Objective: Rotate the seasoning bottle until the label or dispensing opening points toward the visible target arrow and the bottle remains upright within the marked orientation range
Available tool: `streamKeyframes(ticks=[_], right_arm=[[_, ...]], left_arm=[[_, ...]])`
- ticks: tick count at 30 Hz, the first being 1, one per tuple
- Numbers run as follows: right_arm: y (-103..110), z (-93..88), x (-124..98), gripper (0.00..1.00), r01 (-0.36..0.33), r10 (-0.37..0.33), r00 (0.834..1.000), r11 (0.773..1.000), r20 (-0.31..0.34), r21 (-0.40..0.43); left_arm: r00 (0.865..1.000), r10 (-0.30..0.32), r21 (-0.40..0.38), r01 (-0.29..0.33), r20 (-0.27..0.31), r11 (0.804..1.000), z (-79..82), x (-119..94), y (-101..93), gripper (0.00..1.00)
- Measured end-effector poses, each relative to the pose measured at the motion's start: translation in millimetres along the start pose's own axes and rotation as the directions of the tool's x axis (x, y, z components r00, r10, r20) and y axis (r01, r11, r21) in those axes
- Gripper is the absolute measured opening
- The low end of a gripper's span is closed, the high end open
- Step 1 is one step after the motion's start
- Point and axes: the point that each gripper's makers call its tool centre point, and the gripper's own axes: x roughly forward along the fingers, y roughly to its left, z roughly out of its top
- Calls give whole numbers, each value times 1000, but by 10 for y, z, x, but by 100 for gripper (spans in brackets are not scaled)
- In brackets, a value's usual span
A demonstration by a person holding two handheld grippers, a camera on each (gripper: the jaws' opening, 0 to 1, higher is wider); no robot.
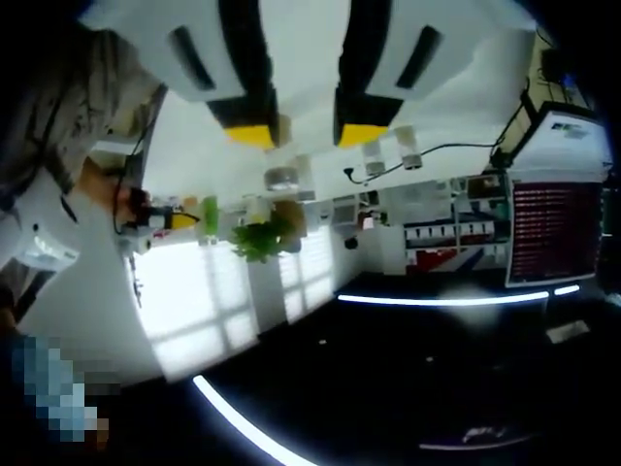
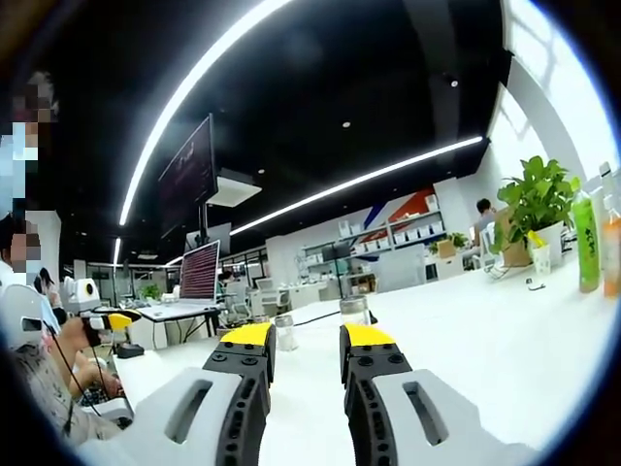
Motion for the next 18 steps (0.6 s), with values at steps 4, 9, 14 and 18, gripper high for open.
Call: streamKeyframes(ticks=[4,9,14,18], right_arm=[[-19,-8,2,26,4,-4,1000,1000,-10,-2],[-169,-22,49,26,13,-13,1000,1000,-24,15],[-197,-34,155,26,-13,13,1000,995,-6,100],[-158,4,333,26,-42,44,999,997,-20,64]], left_arm=[[1000,4,0,-4,-5,1000,0,-11,9,24],[1000,10,32,-10,5,999,104,-98,8,24],[998,56,46,-57,31,997,217,-244,42,24],[997,76,46,-77,18,996,177,-262,15,24]])
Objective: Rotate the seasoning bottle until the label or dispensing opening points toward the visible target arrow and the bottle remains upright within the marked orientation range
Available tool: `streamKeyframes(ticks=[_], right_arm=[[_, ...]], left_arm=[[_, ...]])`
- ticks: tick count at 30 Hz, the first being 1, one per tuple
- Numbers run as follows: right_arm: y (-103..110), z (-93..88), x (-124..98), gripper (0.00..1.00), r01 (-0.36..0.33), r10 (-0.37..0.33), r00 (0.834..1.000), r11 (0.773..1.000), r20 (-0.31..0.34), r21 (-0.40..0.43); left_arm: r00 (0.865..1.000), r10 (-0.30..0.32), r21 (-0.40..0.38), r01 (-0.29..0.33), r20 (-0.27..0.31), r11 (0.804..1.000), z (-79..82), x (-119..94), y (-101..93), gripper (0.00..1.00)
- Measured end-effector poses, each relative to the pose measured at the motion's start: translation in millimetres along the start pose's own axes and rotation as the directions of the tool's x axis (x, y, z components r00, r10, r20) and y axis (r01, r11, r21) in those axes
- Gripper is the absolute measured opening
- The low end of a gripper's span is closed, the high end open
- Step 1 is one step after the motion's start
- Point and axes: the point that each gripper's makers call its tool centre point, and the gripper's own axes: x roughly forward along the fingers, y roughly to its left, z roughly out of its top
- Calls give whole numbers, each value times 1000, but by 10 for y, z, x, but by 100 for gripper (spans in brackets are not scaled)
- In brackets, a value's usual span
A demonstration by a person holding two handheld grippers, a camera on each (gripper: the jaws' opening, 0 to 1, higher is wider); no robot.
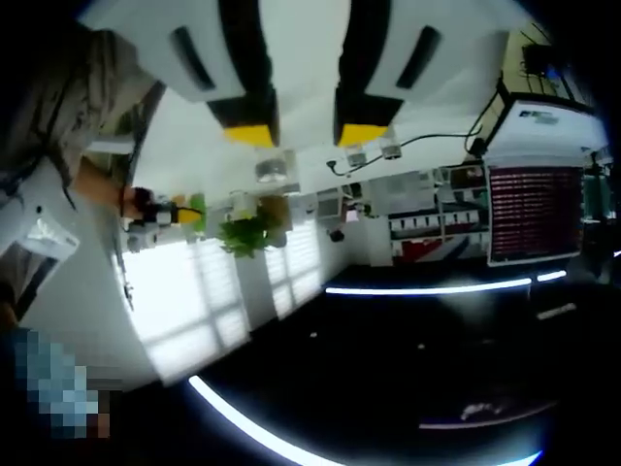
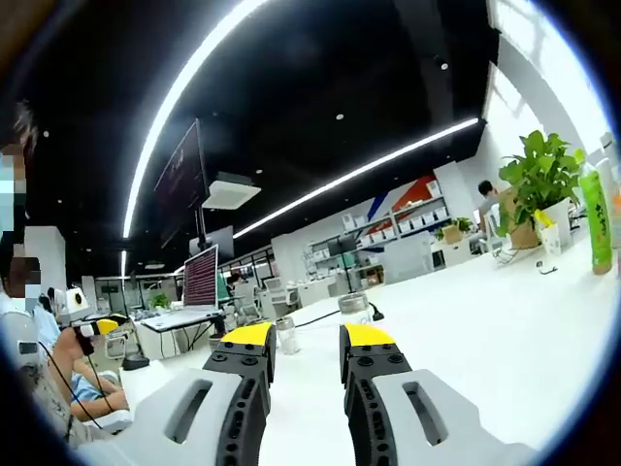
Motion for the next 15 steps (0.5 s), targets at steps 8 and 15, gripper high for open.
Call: streamKeyframes(ticks=[8,15], right_arm=[[12,83,300,30,-37,37,999,999,-3,-25],[60,175,502,36,-60,60,998,998,12,18]], left_arm=[[1000,14,5,-14,-8,1000,26,-60,-88,24],[999,48,8,-47,-16,999,19,-135,-34,24]])
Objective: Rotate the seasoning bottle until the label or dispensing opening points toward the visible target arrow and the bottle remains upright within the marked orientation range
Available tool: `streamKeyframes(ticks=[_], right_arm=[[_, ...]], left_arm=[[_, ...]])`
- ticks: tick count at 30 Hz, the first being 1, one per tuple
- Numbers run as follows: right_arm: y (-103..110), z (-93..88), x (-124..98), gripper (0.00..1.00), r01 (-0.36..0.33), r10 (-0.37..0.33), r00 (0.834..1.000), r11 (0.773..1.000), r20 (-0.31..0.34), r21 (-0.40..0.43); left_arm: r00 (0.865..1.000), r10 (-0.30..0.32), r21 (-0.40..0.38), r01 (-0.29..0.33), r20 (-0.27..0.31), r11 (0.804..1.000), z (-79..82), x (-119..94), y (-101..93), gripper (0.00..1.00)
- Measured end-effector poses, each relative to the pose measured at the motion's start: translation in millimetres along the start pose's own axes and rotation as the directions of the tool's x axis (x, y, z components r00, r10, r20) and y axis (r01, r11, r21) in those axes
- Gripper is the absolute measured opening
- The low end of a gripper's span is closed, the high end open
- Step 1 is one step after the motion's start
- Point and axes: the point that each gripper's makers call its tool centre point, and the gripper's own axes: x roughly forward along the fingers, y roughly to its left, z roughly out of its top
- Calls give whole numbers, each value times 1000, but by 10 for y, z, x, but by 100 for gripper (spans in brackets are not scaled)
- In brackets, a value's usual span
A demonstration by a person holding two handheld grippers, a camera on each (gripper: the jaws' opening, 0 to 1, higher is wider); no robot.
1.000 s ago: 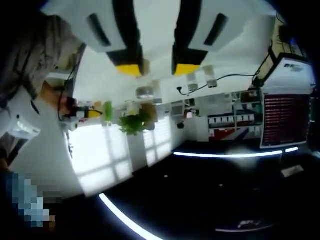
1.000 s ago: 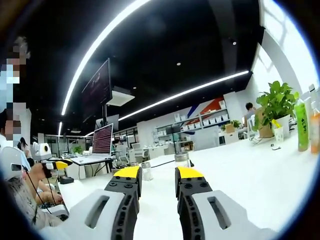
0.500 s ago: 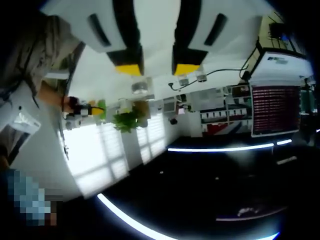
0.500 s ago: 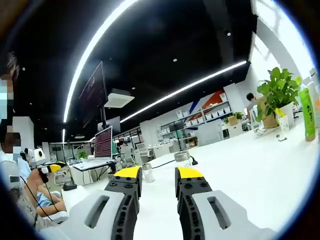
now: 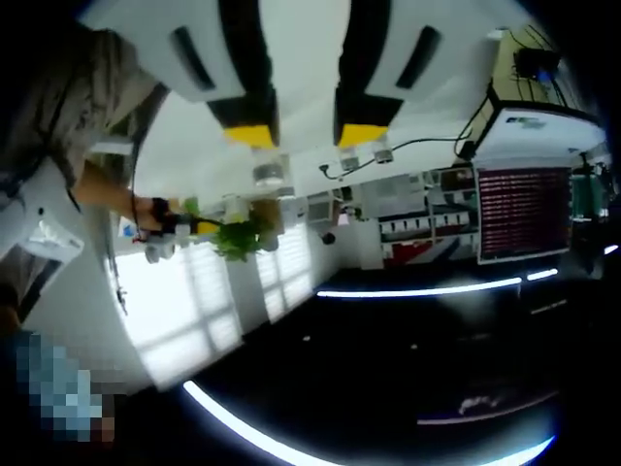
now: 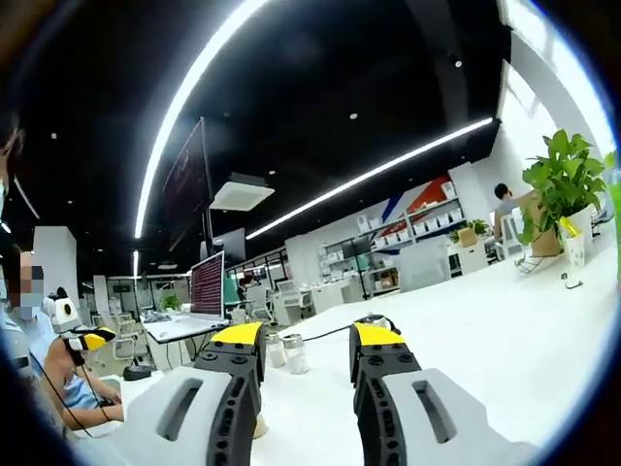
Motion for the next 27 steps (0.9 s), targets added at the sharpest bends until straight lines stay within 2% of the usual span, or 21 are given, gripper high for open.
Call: streamKeyframes(ticks=[4,8,11,15,19,24,27], right_arm=[[-2,-15,141,40,7,-7,1000,1000,-24,-16],[-19,-110,267,40,8,-9,999,1000,-51,-24],[-100,-189,352,40,34,-37,996,999,-76,-40],[-311,-173,462,40,73,-79,993,994,-84,-76],[-410,-282,576,40,101,-124,984,981,-129,-168],[-395,-351,710,40,95,-120,983,980,-136,-175],[-469,-398,773,40,106,-132,981,978,-144,-178]], left_arm=[[1000,5,1,-5,-7,1000,-19,-31,16,24],[1000,10,-2,-10,-2,1000,-13,-70,51,24],[1000,13,-3,-13,-1,1000,-19,-92,71,24],[1000,21,-6,-21,1,1000,-32,-124,102,24],[999,38,-12,-38,-14,999,-77,-163,174,24],[999,54,-7,-54,-11,999,-49,-249,228,24],[997,67,-2,-67,-22,998,-71,-297,257,24]])
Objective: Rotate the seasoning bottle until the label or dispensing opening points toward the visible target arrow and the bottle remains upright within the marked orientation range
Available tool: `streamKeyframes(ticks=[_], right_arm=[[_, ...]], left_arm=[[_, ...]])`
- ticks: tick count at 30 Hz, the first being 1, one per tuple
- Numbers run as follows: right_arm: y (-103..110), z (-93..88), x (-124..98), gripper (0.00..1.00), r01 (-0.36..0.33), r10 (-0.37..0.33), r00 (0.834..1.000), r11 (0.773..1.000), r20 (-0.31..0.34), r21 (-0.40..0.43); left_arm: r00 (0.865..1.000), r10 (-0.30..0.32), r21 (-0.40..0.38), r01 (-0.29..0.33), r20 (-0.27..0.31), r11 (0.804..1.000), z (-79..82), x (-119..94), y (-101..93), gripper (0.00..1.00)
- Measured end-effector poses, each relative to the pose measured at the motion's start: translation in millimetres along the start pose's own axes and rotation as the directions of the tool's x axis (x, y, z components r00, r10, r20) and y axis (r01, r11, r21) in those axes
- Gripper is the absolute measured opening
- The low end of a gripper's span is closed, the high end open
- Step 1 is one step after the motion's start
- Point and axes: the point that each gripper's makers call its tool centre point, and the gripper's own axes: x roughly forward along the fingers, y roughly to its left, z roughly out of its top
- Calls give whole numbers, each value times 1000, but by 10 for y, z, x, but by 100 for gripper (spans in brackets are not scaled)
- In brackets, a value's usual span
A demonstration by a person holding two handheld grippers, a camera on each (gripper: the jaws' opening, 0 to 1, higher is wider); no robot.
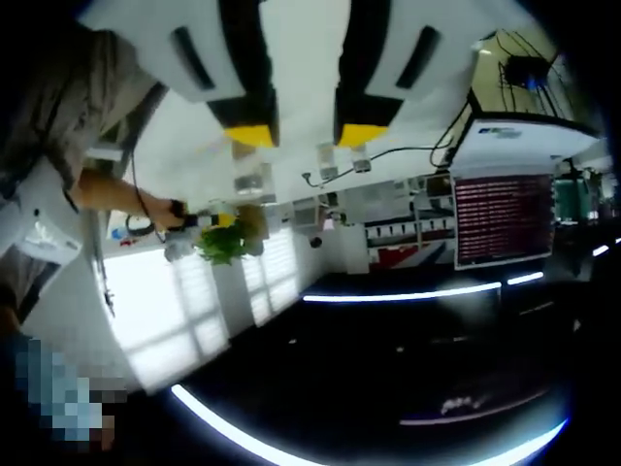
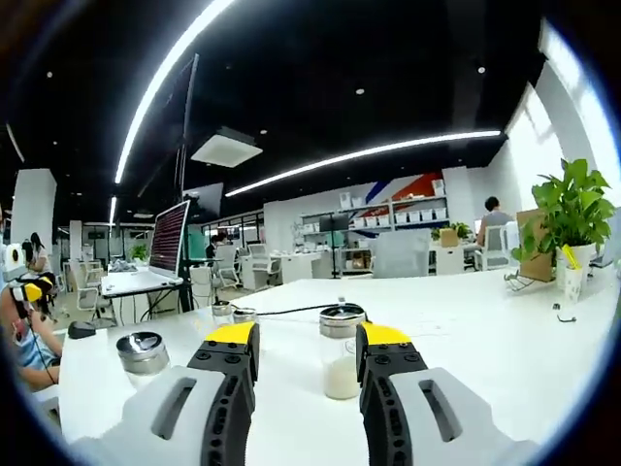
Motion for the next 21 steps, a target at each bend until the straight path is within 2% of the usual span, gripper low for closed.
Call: streamKeyframes(ticks=[7,12,21], right_arm=[[-95,-145,181,41,36,-36,999,999,-13,12],[-117,-270,386,41,44,-45,998,999,-46,-17],[-13,-368,589,44,51,-50,997,999,-63,10]], left_arm=[[1000,17,2,-17,10,1000,28,-59,45,24],[1000,18,1,-18,5,1000,-2,-57,44,24],[1000,26,-5,-26,2,1000,-34,-87,80,24]])
